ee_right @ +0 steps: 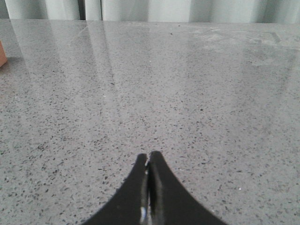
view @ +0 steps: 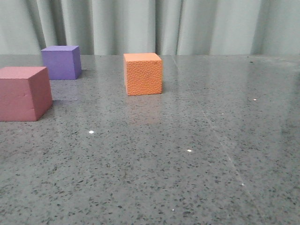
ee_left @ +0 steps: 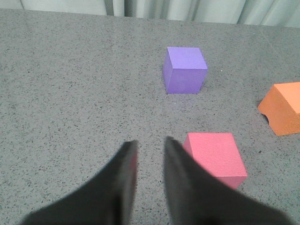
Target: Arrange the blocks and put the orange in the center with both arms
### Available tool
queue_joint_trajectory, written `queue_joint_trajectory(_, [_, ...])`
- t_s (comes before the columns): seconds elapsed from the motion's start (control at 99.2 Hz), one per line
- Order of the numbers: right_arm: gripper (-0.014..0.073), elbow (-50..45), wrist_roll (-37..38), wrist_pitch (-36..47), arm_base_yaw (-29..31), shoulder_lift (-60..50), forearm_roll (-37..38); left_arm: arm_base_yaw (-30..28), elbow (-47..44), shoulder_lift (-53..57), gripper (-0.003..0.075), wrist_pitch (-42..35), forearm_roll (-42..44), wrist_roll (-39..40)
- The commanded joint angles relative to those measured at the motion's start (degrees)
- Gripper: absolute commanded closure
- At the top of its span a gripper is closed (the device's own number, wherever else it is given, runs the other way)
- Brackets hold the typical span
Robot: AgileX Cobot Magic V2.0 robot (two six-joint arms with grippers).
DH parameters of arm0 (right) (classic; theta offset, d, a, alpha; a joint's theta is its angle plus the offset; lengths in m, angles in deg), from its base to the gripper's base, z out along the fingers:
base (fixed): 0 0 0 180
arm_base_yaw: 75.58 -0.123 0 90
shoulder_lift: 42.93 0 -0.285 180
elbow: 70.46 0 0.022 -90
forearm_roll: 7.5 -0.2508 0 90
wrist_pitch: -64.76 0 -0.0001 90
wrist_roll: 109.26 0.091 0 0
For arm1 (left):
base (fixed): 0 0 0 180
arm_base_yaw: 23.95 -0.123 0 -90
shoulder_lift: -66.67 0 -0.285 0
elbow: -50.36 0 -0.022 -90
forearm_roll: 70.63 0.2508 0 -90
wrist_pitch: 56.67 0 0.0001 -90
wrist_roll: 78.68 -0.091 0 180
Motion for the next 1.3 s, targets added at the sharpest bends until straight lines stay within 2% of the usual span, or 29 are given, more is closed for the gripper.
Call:
queue_joint_trajectory(0.0, [0.0661,0.82,-0.45,4.88,0.32,-1.40,0.14,-0.17,2.05,-0.28,0.0311,-4.05,-0.21,0.15])
queue_joint_trajectory(0.03, [0.0661,0.82,-0.45,4.88,0.32,-1.40,0.14,-0.17,2.05,-0.28,0.0212,-4.05,-0.11,0.15])
queue_joint_trajectory(0.081, [0.0661,0.82,-0.45,4.88,0.32,-1.40,0.14,-0.17,2.05,-0.28,0.0097,-4.05,-0.06,0.15])
queue_joint_trajectory(0.121, [0.0661,0.82,-0.45,4.88,0.32,-1.40,0.14,-0.17,2.05,-0.28,0.0032,-4.05,-0.06,0.15])
queue_joint_trajectory(0.161, [0.0661,0.82,-0.45,4.88,0.32,-1.40,0.14,-0.17,2.05,-0.28,0.0004,-4.05,-0.06,0.15])
queue_joint_trajectory(0.403, [0.0661,0.82,-0.45,4.88,0.32,-1.40,0.14,-0.17,2.05,-0.28,0.0071,-6.16,-0.55,0.15])
queue_joint_trajectory(0.655, [0.0661,0.82,-0.45,4.88,0.32,-1.40,0.14,-0.06,2.73,-0.88,0.0073,-7.54,-5.74,0.02])
queue_joint_trajectory(0.786, [0.0661,0.82,-0.45,4.88,0.32,-1.40,0.14,1.59,6.04,-3.71,0.0073,-7.65,-9.72,-3.66])
queue_joint_trajectory(0.887, [0.0661,0.82,-0.45,4.88,0.32,-1.40,0.14,5.06,9.22,-7.20,0.0073,-9.89,-13.76,-5.97])
queue_joint_trajectory(1.089, [0.0661,0.82,-0.45,4.88,0.32,-1.40,0.14,14.71,15.68,-18.09,0.0101,-15.92,-14.12,-5.26])
queue_joint_trajectory(1.29, [0.0661,0.82,-0.45,4.88,0.32,-1.40,0.14,22.41,25.62,-33.02,0.0102,-17.08,-13.66,-3.35])
